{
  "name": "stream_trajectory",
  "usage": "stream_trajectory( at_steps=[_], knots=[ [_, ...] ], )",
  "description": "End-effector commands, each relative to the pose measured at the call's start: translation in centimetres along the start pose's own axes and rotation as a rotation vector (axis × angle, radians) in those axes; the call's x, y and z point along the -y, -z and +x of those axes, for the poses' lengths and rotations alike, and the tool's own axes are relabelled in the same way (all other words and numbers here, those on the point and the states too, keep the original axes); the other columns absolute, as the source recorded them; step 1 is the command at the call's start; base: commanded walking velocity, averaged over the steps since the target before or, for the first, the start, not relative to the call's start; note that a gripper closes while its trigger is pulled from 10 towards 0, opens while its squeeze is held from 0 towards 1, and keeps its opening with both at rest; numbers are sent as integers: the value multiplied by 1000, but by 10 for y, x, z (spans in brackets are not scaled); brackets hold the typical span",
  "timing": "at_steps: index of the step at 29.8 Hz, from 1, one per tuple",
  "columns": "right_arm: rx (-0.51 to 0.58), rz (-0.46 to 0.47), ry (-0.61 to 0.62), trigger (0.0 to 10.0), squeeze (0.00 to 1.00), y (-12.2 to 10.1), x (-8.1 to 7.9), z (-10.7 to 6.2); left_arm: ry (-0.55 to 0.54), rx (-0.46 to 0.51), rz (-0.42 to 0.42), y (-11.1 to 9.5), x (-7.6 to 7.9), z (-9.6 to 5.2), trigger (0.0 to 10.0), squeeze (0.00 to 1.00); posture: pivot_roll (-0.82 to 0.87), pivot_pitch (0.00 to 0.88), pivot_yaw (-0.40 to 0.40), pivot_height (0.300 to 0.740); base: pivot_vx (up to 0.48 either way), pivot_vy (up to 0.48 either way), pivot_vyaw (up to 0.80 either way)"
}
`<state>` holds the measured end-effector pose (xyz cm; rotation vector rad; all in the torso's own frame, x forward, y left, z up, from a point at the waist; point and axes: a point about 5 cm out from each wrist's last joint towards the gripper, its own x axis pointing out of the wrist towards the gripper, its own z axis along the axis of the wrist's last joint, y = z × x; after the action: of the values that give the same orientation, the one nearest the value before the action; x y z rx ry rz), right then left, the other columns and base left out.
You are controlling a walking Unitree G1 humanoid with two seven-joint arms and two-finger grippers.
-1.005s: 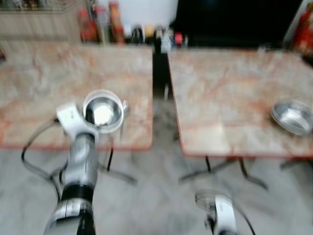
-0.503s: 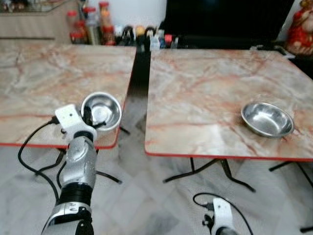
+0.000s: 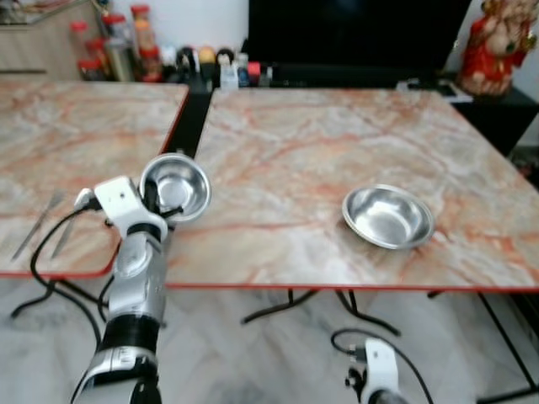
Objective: Setting the table
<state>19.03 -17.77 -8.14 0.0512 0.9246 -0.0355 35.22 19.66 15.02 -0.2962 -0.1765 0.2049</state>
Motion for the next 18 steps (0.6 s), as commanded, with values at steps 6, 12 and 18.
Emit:
stream_trajectory(
  at_steps=[6,12,18],
  knots=[
    [-1,1,27,10000,0,0,10,-1,38,12,3,-2,12,1,10000,0,23,0,-21,740,284,-380,0],
    [-4,11,26,10000,0,1,9,-1,38,16,2,-3,11,1,10000,0,22,0,-19,740,282,-382,-193],
    [2,4,15,10000,0,1,7,-1,38,18,-4,-3,11,0,10000,0,24,0,-20,719,284,-381,-93]
  ],
)
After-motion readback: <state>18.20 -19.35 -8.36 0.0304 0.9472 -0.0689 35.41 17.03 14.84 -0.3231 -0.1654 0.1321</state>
